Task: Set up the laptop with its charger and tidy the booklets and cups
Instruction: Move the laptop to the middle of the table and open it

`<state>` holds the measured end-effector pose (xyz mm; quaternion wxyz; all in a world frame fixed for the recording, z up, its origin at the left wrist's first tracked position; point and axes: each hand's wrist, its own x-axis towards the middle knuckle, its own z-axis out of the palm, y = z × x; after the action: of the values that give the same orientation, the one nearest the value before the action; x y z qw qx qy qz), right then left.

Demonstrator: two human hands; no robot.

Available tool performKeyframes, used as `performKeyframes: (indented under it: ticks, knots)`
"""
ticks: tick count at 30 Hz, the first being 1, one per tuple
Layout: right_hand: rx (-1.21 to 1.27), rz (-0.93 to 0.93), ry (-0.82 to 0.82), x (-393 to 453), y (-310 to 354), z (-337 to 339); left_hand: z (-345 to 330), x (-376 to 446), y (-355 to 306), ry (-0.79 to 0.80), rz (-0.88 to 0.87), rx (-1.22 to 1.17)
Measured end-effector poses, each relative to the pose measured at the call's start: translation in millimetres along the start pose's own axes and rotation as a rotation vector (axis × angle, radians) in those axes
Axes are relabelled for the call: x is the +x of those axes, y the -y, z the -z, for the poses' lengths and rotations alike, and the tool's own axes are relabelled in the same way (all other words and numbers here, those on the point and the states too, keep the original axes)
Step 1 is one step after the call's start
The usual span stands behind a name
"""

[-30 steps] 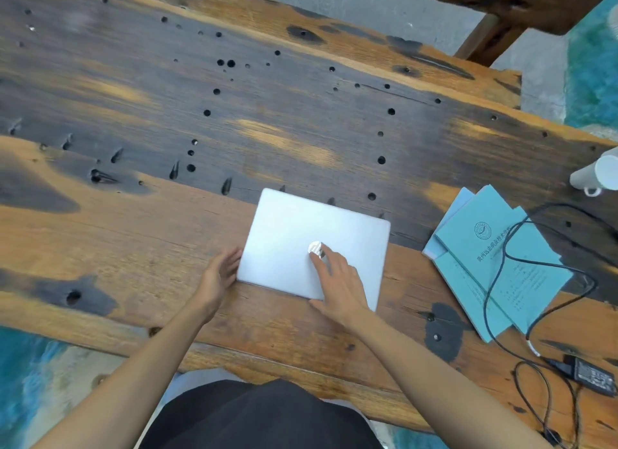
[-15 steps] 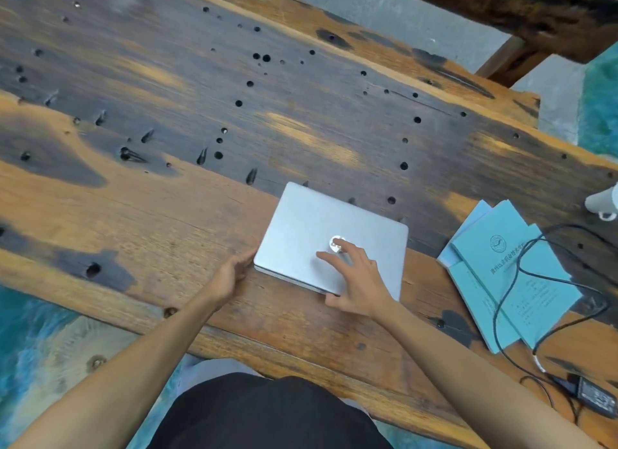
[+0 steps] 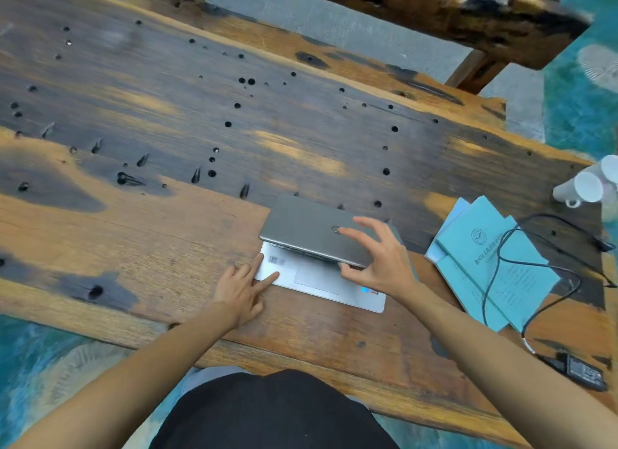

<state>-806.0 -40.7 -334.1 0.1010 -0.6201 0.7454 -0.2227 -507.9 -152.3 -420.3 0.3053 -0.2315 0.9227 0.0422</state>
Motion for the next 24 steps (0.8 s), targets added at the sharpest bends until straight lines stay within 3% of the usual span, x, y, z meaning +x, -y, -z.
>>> performKeyframes:
  ticks: [5, 13, 18, 24]
  knots:
    - [-0.145, 0.059, -0.139, -2, 5, 9, 11, 4, 6, 0.014, -0.158, 0.197]
    - [-0.285, -0.230, -0.384, 30, 22, -2, 25, 26, 42, 0.106, -0.440, 0.335]
    - [-0.299, -0.396, -0.381, 64, 23, -14, 22, 32, 44, 0.139, -0.464, 0.314]
    - [-0.363, -0.412, -0.344, 101, -1, -18, 7, 32, 46, 0.122, -0.461, 0.230]
